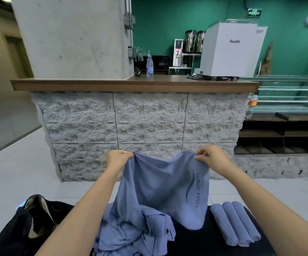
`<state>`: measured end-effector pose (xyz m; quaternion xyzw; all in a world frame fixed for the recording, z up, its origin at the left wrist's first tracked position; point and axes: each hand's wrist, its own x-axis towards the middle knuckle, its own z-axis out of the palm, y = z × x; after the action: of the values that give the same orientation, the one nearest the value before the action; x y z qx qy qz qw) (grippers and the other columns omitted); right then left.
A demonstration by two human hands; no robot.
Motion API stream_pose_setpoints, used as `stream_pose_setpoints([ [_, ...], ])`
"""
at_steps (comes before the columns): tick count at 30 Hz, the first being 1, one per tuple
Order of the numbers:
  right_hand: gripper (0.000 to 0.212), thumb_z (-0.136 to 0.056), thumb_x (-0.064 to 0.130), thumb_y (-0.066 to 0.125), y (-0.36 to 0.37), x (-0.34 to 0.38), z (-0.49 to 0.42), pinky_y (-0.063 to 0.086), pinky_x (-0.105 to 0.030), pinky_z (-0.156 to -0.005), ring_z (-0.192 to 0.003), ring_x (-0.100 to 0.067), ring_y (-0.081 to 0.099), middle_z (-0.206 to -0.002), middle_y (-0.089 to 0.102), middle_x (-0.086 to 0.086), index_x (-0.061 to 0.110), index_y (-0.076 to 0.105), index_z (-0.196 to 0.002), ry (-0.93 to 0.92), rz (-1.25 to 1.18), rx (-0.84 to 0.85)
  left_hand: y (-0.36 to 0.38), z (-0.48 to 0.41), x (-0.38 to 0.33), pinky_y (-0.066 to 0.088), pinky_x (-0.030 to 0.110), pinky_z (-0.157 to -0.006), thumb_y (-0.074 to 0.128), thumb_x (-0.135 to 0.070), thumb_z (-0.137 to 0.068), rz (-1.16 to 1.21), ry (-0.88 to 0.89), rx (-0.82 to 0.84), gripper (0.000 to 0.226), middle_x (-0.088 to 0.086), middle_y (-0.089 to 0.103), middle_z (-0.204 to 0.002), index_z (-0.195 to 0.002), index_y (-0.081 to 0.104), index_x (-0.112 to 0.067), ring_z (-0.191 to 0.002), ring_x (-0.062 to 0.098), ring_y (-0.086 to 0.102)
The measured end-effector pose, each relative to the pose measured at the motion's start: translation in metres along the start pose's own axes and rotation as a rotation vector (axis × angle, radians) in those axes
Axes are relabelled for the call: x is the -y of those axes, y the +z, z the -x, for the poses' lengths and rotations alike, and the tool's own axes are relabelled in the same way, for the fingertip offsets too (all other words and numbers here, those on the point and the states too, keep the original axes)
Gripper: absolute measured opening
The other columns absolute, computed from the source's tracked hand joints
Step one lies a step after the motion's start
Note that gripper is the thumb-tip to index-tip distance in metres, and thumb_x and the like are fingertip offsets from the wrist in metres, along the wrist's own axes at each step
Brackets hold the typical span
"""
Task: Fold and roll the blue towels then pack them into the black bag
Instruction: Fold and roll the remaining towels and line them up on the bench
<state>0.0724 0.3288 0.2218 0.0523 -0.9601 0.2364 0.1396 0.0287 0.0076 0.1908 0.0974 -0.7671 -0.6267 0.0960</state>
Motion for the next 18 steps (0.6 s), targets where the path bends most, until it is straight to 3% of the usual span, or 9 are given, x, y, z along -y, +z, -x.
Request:
stream_pose_setpoints([
  [3, 0.005, -0.083, 0.012, 0.07, 0.016, 0.056, 0.01, 0.041, -0.011, -0.078, -0.104, -0.012, 0.046, -0.109, 0.055, 0.002, 0.007, 0.07, -0.083, -0.27, -0.15, 0.084, 0.031, 0.027, -0.014, 0.041, 0.024, -0.057, 0.067, -0.002, -0.081, 0.051, 0.029, 0.236, 0.022, -0.007, 0.061, -0.049, -0.062, 0.069, -0.014, -0.059, 0.013, 0.052],
  [5, 0.005, -0.085, 0.013, 0.068, 0.03, 0.079, 0.01, 0.042, -0.02, -0.091, -0.115, -0.011, 0.046, -0.123, 0.055, 0.0, 0.008, 0.07, -0.086, -0.301, -0.171, 0.114, 0.051, 0.044, -0.021, 0.041, 0.024, -0.059, 0.063, 0.001, -0.084, 0.001, 0.12, 0.385, 0.019, -0.005, 0.062, -0.054, -0.071, 0.07, -0.011, -0.059, 0.01, 0.051],
  [7, 0.006, -0.086, 0.012, 0.066, 0.034, 0.087, 0.009, 0.045, -0.027, -0.087, -0.102, -0.013, 0.056, -0.109, 0.066, -0.004, 0.006, 0.069, -0.088, -0.259, -0.21, 0.114, 0.058, 0.052, -0.022, 0.046, 0.027, -0.066, 0.064, 0.001, -0.084, 0.016, 0.165, 0.384, 0.015, 0.001, 0.066, -0.067, -0.076, 0.07, -0.01, -0.069, 0.012, 0.058],
  [9, 0.008, -0.086, 0.01, 0.065, 0.036, 0.084, 0.009, 0.045, -0.029, -0.077, -0.086, -0.017, 0.059, -0.092, 0.069, -0.008, 0.004, 0.069, -0.089, -0.23, -0.185, 0.11, 0.054, 0.055, -0.018, 0.049, 0.02, -0.061, 0.068, 0.002, -0.081, 0.094, 0.121, 0.317, 0.013, 0.002, 0.066, -0.069, -0.074, 0.067, -0.009, -0.066, 0.011, 0.06],
  [12, 0.005, -0.082, 0.006, 0.068, 0.044, 0.08, 0.017, 0.044, -0.023, -0.074, -0.08, -0.014, 0.056, -0.083, 0.063, -0.001, 0.006, 0.066, -0.088, -0.228, -0.242, 0.138, 0.047, 0.06, -0.011, 0.047, 0.015, -0.056, 0.069, 0.003, -0.08, 0.154, 0.097, 0.334, 0.015, 0.002, 0.066, -0.068, -0.074, 0.064, -0.009, -0.064, 0.009, 0.06],
  [15, 0.021, -0.081, 0.005, 0.07, 0.049, 0.082, 0.021, 0.046, -0.018, -0.071, -0.078, -0.014, 0.058, -0.082, 0.062, -0.003, 0.013, 0.057, -0.095, -0.141, -0.419, 0.155, 0.046, 0.066, -0.012, 0.048, 0.013, -0.061, 0.068, 0.002, -0.082, 0.147, 0.148, 0.375, 0.013, 0.002, 0.067, -0.074, -0.078, 0.066, -0.01, -0.069, 0.01, 0.061],
  [18, 0.016, -0.085, 0.011, 0.068, 0.05, 0.082, 0.021, 0.04, -0.01, -0.064, -0.078, -0.012, 0.055, -0.08, 0.059, 0.002, 0.008, 0.065, -0.1, -0.168, -0.308, 0.173, 0.047, 0.069, -0.015, 0.048, 0.012, -0.063, 0.066, 0.001, -0.083, 0.127, 0.192, 0.399, 0.009, 0.003, 0.067, -0.077, -0.082, 0.067, -0.008, -0.071, 0.009, 0.06],
])
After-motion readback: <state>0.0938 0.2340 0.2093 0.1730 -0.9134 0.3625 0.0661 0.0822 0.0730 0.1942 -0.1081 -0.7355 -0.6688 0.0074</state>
